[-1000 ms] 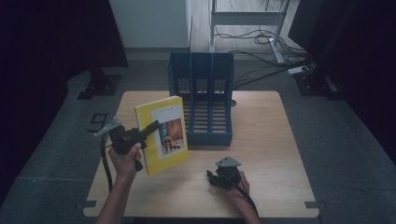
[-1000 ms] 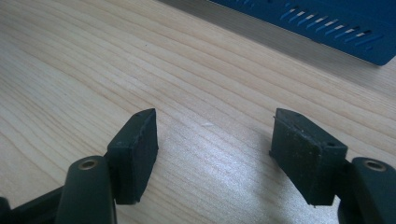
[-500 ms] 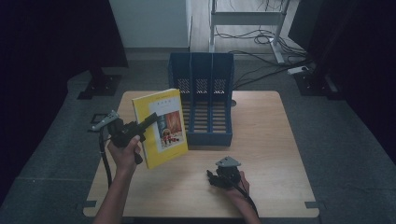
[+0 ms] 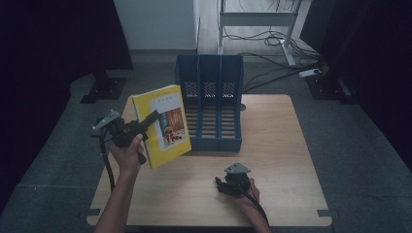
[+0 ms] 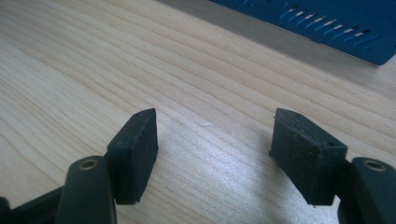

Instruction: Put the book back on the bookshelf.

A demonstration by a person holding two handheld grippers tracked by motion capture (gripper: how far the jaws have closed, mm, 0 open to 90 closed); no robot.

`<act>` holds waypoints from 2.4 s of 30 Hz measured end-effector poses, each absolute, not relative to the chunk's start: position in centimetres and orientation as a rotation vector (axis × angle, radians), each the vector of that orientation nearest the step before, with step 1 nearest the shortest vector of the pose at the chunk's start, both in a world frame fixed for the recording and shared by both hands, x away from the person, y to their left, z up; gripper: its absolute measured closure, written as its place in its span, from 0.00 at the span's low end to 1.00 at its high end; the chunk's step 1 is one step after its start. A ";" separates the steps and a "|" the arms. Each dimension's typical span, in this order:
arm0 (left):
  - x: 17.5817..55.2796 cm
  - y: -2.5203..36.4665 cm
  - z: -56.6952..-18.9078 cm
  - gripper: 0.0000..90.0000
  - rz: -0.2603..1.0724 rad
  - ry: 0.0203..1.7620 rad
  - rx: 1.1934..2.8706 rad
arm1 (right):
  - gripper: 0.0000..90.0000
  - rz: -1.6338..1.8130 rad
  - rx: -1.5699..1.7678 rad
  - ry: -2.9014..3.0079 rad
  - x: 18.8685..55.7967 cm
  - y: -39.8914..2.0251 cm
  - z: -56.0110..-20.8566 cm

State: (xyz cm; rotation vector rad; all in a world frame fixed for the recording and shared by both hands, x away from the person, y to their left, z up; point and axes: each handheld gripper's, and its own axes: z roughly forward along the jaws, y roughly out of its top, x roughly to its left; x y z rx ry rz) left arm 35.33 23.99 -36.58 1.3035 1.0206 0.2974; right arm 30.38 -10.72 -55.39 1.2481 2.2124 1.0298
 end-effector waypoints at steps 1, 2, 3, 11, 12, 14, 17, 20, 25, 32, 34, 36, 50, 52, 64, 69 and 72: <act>35.5 23.9 -36.4 0.84 0.304 1.021 1.302 | 0.35 1.028 1.248 2.213 30.4 -10.7 -55.4; 35.6 23.9 -36.3 0.84 0.308 1.020 1.301 | 0.35 1.029 1.248 2.212 30.4 -10.7 -55.4; 35.7 23.8 -36.1 0.84 0.313 1.017 1.299 | 0.35 1.029 1.249 2.213 30.4 -10.7 -55.4; 37.1 23.2 -35.6 0.84 0.338 1.030 1.300 | 0.34 1.029 1.250 2.210 30.4 -10.7 -55.4; 37.2 23.1 -35.7 0.84 0.339 1.033 1.297 | 0.34 1.029 1.251 2.210 30.4 -10.7 -55.4; 37.5 23.1 -35.8 0.84 0.341 1.039 1.293 | 0.34 1.027 1.250 2.211 30.4 -10.7 -55.4; 38.0 23.1 -35.8 0.83 0.347 1.048 1.289 | 0.34 1.028 1.248 2.209 30.4 -10.7 -55.4; 38.4 23.1 -35.8 0.83 0.355 1.058 1.293 | 0.34 1.028 1.248 2.209 30.4 -10.7 -55.4; 39.1 23.1 -35.8 0.83 0.364 1.078 1.284 | 0.34 1.026 1.249 2.210 30.4 -10.7 -55.4; 40.1 23.1 -35.6 0.83 0.392 1.104 1.287 | 0.34 1.028 1.249 2.207 30.5 -10.7 -55.4; 40.3 23.0 -35.6 0.83 0.396 1.108 1.280 | 0.34 1.027 1.249 2.206 30.5 -10.7 -55.4; 40.5 23.0 -35.7 0.83 0.402 1.119 1.271 | 0.34 1.027 1.250 2.206 30.5 -10.7 -55.4; 41.3 22.8 -35.6 0.83 0.429 1.138 1.283 | 0.34 1.027 1.249 2.206 30.5 -10.7 -55.4; 41.4 22.7 -35.6 0.83 0.433 1.137 1.289 | 0.34 1.028 1.249 2.205 30.5 -10.7 -55.4; 42.7 22.0 -36.1 0.83 0.462 1.162 1.291 | 0.34 1.028 1.249 2.205 30.5 -10.7 -55.4; 43.2 21.3 -36.0 0.83 0.476 1.154 1.298 | 0.34 1.028 1.249 2.205 30.5 -10.7 -55.4; 43.6 20.7 -35.9 0.83 0.490 1.146 1.305 | 0.34 1.028 1.249 2.205 30.5 -10.7 -55.4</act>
